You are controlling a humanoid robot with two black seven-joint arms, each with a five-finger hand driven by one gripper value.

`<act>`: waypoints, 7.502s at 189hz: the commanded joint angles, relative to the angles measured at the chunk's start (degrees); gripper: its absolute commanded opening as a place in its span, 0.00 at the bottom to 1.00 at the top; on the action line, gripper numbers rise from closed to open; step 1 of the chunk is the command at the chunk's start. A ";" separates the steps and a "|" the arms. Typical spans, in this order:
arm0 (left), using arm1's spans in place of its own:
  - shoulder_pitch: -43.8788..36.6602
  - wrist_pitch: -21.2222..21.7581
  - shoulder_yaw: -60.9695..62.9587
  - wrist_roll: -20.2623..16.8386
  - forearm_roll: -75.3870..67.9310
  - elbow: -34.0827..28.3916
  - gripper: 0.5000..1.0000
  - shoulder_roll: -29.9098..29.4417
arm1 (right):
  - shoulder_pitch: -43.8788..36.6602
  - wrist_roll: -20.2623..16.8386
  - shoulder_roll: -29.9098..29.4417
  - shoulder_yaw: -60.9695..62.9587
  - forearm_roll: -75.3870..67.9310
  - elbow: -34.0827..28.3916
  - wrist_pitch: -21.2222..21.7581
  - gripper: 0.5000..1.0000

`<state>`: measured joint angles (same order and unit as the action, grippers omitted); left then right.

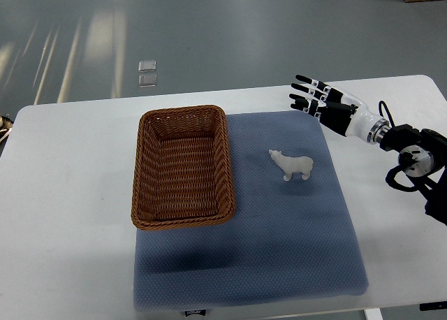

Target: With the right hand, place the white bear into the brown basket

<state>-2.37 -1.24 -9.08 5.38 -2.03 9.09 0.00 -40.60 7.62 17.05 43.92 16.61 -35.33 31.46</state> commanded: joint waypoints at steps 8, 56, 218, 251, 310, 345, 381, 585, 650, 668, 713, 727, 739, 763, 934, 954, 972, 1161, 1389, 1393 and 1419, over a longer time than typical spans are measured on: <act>0.00 0.09 0.02 -0.01 0.00 -0.12 1.00 0.00 | 0.00 -0.06 0.00 -0.06 0.00 0.00 -0.08 0.86; 0.00 0.27 0.02 -0.02 0.00 -0.12 1.00 0.00 | -0.62 -0.06 0.88 -0.41 0.26 0.00 -2.10 0.86; 0.00 0.27 0.02 -0.02 0.00 -0.12 1.00 0.00 | -1.32 12.59 10.11 -1.73 52.81 -12.83 3.54 0.86; 0.00 0.27 0.02 -0.02 0.00 -0.12 1.00 0.00 | -1.41 13.74 10.02 -2.52 59.50 -13.18 2.29 0.86; 0.00 0.27 0.02 -0.02 0.00 -0.12 1.00 0.00 | -4.04 13.74 9.75 -10.52 64.60 -13.88 -4.03 0.86; 0.00 0.27 0.02 0.07 0.00 -0.12 1.00 0.00 | -4.75 13.91 9.14 -12.02 64.51 -13.97 -6.94 0.86; 0.00 0.27 0.02 -0.02 0.00 -0.12 1.00 0.00 | -4.57 13.91 9.14 -12.45 64.34 -15.29 -6.67 0.85; 0.00 0.27 0.02 -0.02 0.00 -0.12 1.00 0.00 | -4.13 16.46 9.84 -17.46 64.77 -16.70 -8.26 0.58; 0.00 0.27 0.02 -0.02 0.00 -0.12 1.00 0.00 | -4.31 16.46 9.67 -18.78 65.04 -16.70 -8.78 0.16; 0.00 0.27 0.02 -0.02 0.00 -0.12 1.00 0.00 | -4.31 16.55 9.49 -18.78 65.04 -16.70 -8.87 0.03; 0.00 0.27 0.02 -0.02 0.00 -0.12 1.00 0.00 | -7.03 17.43 9.23 -18.69 64.86 -16.70 -8.43 0.00; 0.09 0.27 0.02 -0.02 0.00 -0.12 1.00 0.00 | -8.88 17.34 8.96 -18.69 64.77 -16.70 -8.08 0.00; 0.00 0.27 0.02 0.07 0.00 -0.12 1.00 0.00 | -11.16 17.34 8.44 -18.78 64.69 -16.70 -7.46 0.00; 0.00 0.27 0.02 -0.02 0.00 -0.12 1.00 0.00 | -15.29 17.16 6.68 -19.05 64.86 -16.70 -4.04 0.00; 0.00 0.27 0.02 0.07 0.00 -0.12 1.00 0.00 | -24.35 13.56 -17.05 -26.52 65.65 -4.83 -8.52 0.00; 0.00 0.27 0.02 -0.02 0.00 -0.12 1.00 0.00 | -23.56 13.56 -17.05 -26.43 65.48 -4.83 -9.05 0.00; 0.00 0.27 0.02 -0.01 0.00 -0.12 1.00 0.00 | -23.38 13.65 -17.05 -26.25 64.69 -4.92 -9.05 0.06; 0.00 0.27 0.02 -0.02 0.00 -0.12 1.00 0.00 | -5.90 10.92 -11.08 -2.61 24.87 -5.27 -7.55 0.83; 0.00 0.27 0.02 -0.02 0.00 -0.12 1.00 0.00 | -2.46 -2.08 -7.38 -1.91 0.09 1.50 -7.55 0.85; 0.00 0.27 0.02 -0.02 0.00 -0.12 1.00 0.00 | -2.46 -2.08 -7.30 -1.91 0.09 1.50 -7.46 0.85; 0.00 0.27 0.02 -0.02 0.00 -0.12 1.00 0.00 | -2.55 -2.08 -7.03 -2.17 0.18 1.50 -7.20 0.85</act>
<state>-2.37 -0.97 -9.06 5.37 -2.02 8.96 0.00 -43.08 5.54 9.78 41.92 16.70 -33.84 24.12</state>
